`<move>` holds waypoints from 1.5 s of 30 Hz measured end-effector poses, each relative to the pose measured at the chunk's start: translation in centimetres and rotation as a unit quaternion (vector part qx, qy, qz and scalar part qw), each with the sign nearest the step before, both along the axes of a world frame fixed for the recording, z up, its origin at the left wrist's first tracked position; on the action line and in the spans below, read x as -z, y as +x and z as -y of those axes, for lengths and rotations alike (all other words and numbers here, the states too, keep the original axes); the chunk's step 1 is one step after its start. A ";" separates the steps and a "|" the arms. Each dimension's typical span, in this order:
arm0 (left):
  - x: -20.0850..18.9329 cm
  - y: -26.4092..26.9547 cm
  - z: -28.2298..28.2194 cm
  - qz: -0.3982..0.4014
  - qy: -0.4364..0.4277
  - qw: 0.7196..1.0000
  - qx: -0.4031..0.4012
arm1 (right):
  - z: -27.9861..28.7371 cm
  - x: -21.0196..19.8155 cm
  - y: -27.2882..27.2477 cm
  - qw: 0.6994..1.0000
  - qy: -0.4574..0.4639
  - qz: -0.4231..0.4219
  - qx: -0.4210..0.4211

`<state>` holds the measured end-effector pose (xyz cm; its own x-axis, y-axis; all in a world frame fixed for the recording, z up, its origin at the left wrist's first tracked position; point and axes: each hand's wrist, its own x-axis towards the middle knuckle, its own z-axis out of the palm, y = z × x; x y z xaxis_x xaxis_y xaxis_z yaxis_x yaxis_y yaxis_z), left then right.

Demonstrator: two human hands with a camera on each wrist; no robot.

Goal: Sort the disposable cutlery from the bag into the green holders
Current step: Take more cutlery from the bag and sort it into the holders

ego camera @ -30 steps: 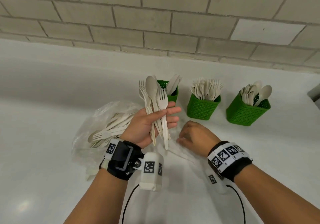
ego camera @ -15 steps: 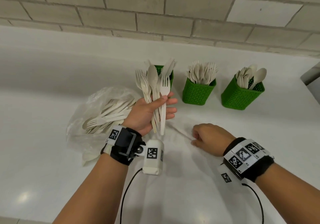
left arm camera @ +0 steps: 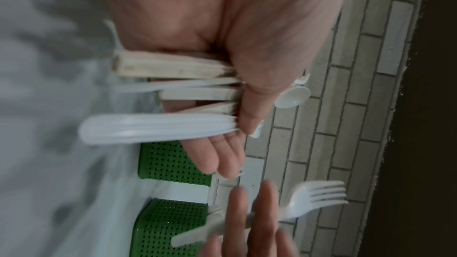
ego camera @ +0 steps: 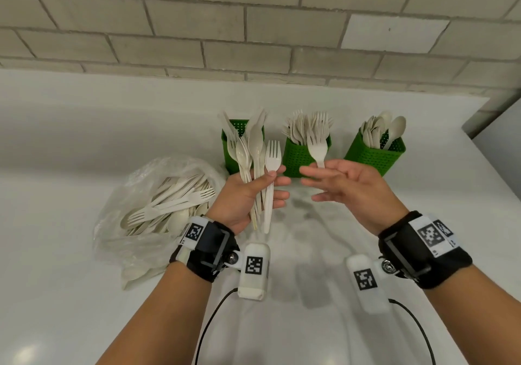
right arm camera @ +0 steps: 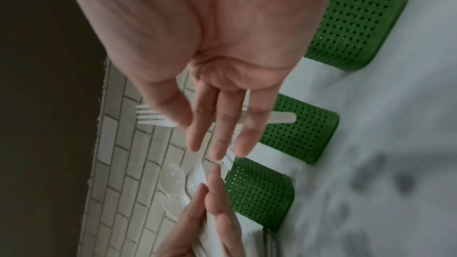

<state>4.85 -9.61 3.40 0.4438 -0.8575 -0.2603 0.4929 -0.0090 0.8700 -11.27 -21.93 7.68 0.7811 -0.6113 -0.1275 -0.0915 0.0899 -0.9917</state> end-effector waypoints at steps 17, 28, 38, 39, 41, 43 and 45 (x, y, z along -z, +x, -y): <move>0.9 -3.3 3.8 0.060 0.024 0.995 -0.070 | -1.4 3.1 3.2 0.890 -0.404 -0.205 -0.047; -0.1 -2.5 2.9 -0.071 -0.012 0.997 0.024 | -0.4 2.8 3.2 0.999 -0.011 -0.039 0.036; 0.4 -2.3 3.2 -0.014 -0.003 1.000 -0.002 | 0.0 2.3 3.5 0.987 -0.127 -0.079 0.058; 0.6 -2.2 3.2 -0.005 -0.002 1.000 -0.010 | 0.2 2.3 3.4 0.987 -0.120 -0.076 0.074; 1.1 -1.9 3.3 0.039 0.013 0.999 -0.033 | 0.5 1.9 3.5 0.990 -0.072 -0.047 0.110; 1.5 -1.6 3.3 0.122 0.045 0.990 -0.056 | 0.1 1.2 3.5 0.991 -0.045 -0.017 0.124; 1.8 -1.6 3.4 0.220 0.059 0.971 -0.069 | -0.6 0.8 3.7 0.993 -0.079 -0.004 0.088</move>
